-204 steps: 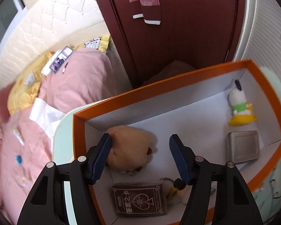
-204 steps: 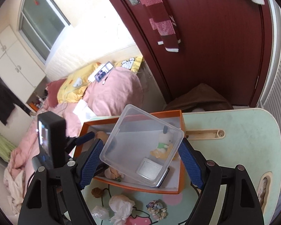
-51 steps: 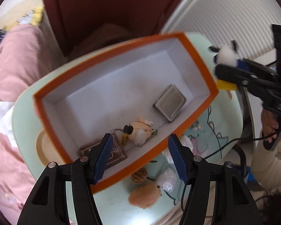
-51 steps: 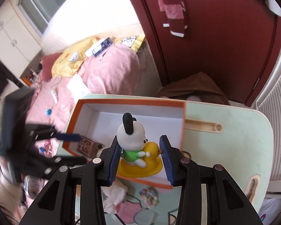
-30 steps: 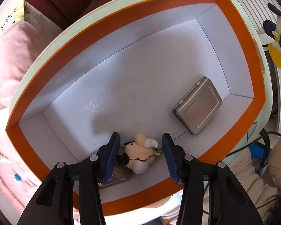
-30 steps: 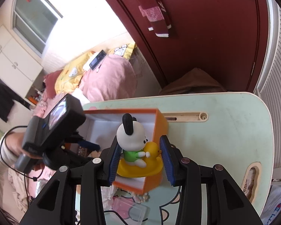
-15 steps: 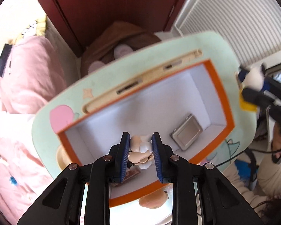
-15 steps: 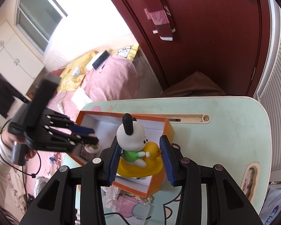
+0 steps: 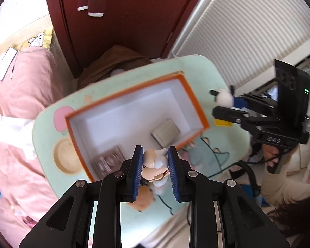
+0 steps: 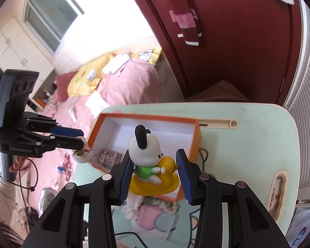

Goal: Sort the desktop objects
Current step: 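Set the Snoopy duck figure on the table with the right gripper while the left sets down the doll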

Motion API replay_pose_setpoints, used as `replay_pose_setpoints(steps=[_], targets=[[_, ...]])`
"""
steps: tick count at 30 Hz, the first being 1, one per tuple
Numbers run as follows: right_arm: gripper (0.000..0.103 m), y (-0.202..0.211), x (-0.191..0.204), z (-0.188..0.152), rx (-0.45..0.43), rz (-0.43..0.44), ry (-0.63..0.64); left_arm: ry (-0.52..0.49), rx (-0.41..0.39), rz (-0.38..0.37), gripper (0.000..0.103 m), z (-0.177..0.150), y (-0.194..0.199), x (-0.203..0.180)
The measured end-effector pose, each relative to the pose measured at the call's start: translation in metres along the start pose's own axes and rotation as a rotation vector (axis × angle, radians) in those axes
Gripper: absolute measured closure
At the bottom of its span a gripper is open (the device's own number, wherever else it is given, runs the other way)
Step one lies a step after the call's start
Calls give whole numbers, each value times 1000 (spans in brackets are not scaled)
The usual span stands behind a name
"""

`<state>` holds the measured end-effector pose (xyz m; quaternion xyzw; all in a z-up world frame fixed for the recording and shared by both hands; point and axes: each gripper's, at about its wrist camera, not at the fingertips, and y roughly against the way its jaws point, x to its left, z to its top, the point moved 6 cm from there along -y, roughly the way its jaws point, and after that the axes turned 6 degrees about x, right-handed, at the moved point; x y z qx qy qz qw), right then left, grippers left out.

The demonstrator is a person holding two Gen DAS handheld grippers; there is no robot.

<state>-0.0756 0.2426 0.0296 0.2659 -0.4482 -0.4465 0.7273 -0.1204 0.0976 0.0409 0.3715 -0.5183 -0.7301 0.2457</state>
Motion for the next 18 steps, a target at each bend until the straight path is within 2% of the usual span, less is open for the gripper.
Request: replay_pose_setpoints(steps=[6,10,14,18], targets=[[63,-5,25,-36,64,25,45,27,-25,-74,77,-42,-12,-15],[63,-21,29,-61,120,28,27,85,-80,-115,77,-58,-25,-14],[63,-40,19,-83,176,-3,-17,143,-123,-116,77,-64,-46,-9],[62,-54,19,-92,203,-18,-29,156,-188,-25,77,-63,-57,-7]])
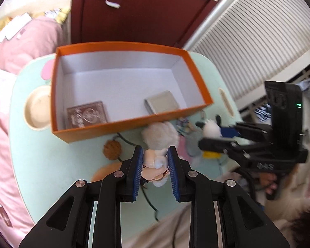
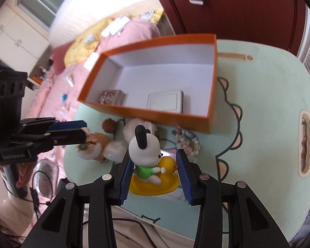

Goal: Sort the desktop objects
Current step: 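Set the Snoopy duck figure on the table with the right gripper while the left sets down the doll, then reach into the box and grasp the silver metal tin with the right gripper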

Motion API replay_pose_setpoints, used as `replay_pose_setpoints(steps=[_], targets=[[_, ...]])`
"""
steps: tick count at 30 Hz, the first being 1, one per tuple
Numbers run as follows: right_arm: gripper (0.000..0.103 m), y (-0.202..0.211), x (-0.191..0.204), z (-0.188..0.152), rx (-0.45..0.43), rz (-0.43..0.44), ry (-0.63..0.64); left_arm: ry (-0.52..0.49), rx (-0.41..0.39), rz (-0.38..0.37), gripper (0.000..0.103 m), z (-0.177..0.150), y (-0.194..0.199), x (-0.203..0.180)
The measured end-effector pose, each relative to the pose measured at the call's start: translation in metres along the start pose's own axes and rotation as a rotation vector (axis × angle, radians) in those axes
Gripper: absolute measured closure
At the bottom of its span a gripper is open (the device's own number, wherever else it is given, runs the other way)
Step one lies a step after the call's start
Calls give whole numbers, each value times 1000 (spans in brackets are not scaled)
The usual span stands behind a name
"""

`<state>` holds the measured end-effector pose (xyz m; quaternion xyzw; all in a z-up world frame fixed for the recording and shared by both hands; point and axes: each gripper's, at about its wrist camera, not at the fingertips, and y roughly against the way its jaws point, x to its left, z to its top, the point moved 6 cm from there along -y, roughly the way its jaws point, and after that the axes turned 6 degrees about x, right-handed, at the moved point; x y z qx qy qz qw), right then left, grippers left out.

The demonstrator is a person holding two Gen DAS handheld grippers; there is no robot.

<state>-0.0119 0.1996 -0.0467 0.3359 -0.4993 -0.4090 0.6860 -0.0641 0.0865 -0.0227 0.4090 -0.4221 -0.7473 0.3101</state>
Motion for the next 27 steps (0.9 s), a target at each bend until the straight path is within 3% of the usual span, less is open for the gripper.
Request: replay_pose_setpoints(steps=[7,11,13,18,27], targets=[[61,-14,13,14,-12,-18,21,-30,-128,146,75,8,0,-7],[58,-14,13,17,-36,0,11,-41,-183,179,33,9,8,-7],[51,-8,13,19,-65,22,4,-38,-217,181,32,10,15,-6],[50,19,13,25,-144,54,17,30,-276,150,28,12,37,8],[50,44,0,53,-156,-4,10,105,-317,186,27,10,47,34]])
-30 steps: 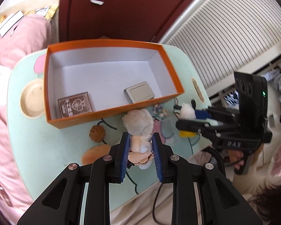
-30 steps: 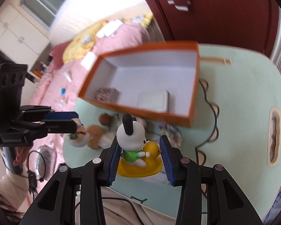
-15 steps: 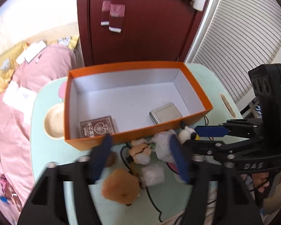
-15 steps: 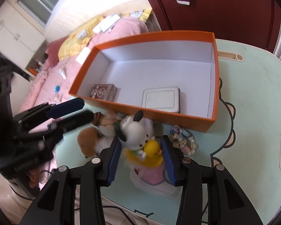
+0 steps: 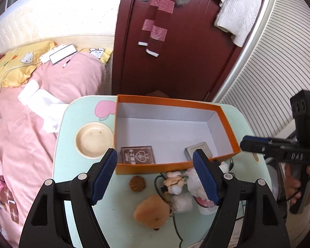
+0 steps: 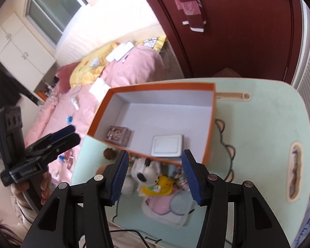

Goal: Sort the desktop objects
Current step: 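Reach into the box and grasp the silver metal tin with the right gripper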

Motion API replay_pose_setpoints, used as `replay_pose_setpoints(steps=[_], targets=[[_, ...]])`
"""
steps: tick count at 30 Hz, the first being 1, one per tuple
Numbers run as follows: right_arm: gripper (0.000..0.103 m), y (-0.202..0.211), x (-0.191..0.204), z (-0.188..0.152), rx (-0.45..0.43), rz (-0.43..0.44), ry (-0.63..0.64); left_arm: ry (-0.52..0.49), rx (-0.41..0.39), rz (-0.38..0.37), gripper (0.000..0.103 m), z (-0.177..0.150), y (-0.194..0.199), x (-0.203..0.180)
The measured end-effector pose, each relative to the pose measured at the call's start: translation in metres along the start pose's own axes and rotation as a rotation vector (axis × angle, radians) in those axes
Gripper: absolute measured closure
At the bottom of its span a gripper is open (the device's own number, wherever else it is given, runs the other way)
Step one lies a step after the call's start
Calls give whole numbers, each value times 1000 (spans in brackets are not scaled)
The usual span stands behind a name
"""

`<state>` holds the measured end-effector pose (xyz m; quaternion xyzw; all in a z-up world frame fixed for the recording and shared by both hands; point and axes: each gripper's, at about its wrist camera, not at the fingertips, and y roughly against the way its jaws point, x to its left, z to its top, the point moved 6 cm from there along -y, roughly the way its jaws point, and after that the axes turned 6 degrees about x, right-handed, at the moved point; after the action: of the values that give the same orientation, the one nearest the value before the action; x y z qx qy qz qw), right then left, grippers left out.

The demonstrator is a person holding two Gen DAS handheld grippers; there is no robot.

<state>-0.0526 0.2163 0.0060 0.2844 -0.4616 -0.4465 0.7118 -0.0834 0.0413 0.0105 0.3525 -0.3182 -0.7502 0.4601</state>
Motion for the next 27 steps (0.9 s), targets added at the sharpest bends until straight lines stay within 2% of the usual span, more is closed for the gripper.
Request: replay_pose_setpoints(steps=[3,5,9,11,14,16,19,22,23,27], targets=[[50,-4,-2,18,56,-56,29,4,6,-4,27,-3,-2,4],[50,-14,1,30,137,-78,67,7,11,-17,27,-5,-3,6],[47,-50,7,45,340,-56,88,13,7,-36,27,-7,-2,9],[42,-74,5,47,439,-113,109,17,-2,-44,27,-7,1,12],[42,-101,2,48,518,-206,145,27,-16,-52,27,-6,6,19],[42,-115,2,44,569,-210,151,29,-20,-57,27,-5,8,23],[40,-126,5,44,593,-226,156,31,-20,-56,27,-3,7,29],[28,-131,9,44,604,-221,144,36,-17,-73,27,-2,4,33],[28,-134,10,43,617,-230,150,38,-16,-79,27,-1,3,33],[28,-143,9,33,663,-336,219,47,-9,-101,27,-1,-1,35]])
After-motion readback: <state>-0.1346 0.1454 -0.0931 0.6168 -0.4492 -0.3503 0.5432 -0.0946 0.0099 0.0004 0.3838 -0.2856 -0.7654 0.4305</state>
